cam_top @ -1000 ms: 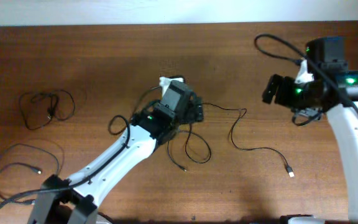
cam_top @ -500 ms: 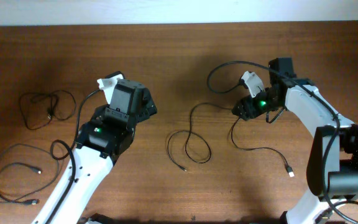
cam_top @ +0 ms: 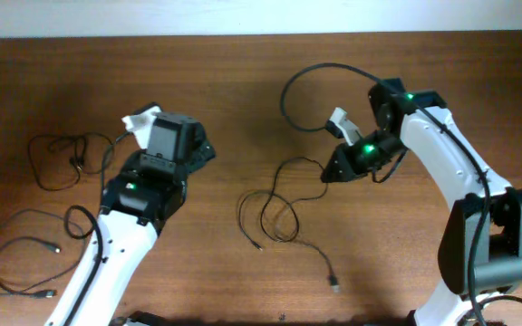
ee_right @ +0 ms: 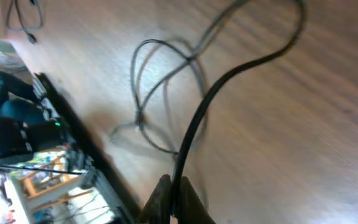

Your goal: Untangle cables

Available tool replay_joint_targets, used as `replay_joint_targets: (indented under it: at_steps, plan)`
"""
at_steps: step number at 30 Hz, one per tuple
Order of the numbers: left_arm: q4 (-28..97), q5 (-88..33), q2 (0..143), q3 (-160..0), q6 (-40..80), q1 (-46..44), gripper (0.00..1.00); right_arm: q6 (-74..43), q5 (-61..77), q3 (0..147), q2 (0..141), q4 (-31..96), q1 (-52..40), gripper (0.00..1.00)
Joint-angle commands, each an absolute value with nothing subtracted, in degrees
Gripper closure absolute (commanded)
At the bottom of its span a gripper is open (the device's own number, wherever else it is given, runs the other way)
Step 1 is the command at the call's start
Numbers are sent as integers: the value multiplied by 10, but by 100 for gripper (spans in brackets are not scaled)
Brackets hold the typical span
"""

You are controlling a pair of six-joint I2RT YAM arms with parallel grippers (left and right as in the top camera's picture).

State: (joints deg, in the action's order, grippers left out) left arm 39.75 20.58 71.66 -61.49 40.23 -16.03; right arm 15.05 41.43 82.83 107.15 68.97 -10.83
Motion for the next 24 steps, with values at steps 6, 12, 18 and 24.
replay_joint_targets:
  at_steps: [6, 12, 18, 24]
  plan:
    - [402, 77, 711, -615, 414, -1, 1, -79, 262, 836, 1057, 688, -318, 96]
    - [413, 36, 711, -615, 414, 81, 1, -168, 143, 836, 1058, 668, -395, 46]
    - [430, 25, 711, -615, 413, 135, 1, -168, 8, 932, 1036, 734, -367, 0]
    - [430, -37, 711, -615, 414, 236, 1, -164, 133, 841, 1027, 698, -449, 1]
